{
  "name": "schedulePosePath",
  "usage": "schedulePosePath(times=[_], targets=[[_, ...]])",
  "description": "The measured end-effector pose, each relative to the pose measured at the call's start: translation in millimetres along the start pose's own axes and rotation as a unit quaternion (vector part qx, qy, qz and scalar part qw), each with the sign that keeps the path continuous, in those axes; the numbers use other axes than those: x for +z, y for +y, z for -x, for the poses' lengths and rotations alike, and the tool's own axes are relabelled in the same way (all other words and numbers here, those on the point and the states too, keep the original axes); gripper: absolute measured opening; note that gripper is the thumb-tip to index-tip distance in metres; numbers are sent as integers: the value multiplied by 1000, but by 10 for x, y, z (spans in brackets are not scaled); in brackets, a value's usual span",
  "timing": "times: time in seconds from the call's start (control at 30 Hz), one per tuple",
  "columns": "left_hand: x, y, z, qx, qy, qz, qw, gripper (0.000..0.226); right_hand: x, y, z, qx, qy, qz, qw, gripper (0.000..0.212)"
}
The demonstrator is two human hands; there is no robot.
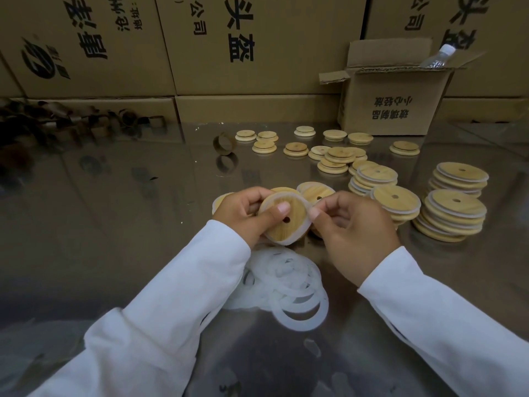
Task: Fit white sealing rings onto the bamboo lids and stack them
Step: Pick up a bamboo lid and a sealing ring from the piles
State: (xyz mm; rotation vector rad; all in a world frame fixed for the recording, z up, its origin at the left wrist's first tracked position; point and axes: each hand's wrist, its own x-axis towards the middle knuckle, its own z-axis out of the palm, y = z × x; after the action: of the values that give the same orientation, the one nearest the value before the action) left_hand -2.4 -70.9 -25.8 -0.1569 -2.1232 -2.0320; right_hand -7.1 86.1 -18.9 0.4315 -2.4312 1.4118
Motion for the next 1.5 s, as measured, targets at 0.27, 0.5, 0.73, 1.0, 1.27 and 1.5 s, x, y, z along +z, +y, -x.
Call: schedulePosePath(times=[0.27,0.5,0.73,1.0,1.27,1.5], targets=[[-53,59,-6,42,-7,-13,999,23,-37,-25,-45,52,-27,-36,998,16],[9,-10,-7,14,24,22,999,8,-31,-9,-15,30,7,-50,998,5],[64,-17,-36,-42,39,127,990,4,59,26,25,-5,54,-15,998,13],[56,-20,-20,-73,-15,78,994,6,8,19,19,-55,16,108,992,18],[34,-4,-16,-1,-4,18,1000,4,22,3,-39,-9,8,136,991,7],[12,-35,-20,-2,18,30,999,5,-16,27,-49,-4,-5,39,999,9]])
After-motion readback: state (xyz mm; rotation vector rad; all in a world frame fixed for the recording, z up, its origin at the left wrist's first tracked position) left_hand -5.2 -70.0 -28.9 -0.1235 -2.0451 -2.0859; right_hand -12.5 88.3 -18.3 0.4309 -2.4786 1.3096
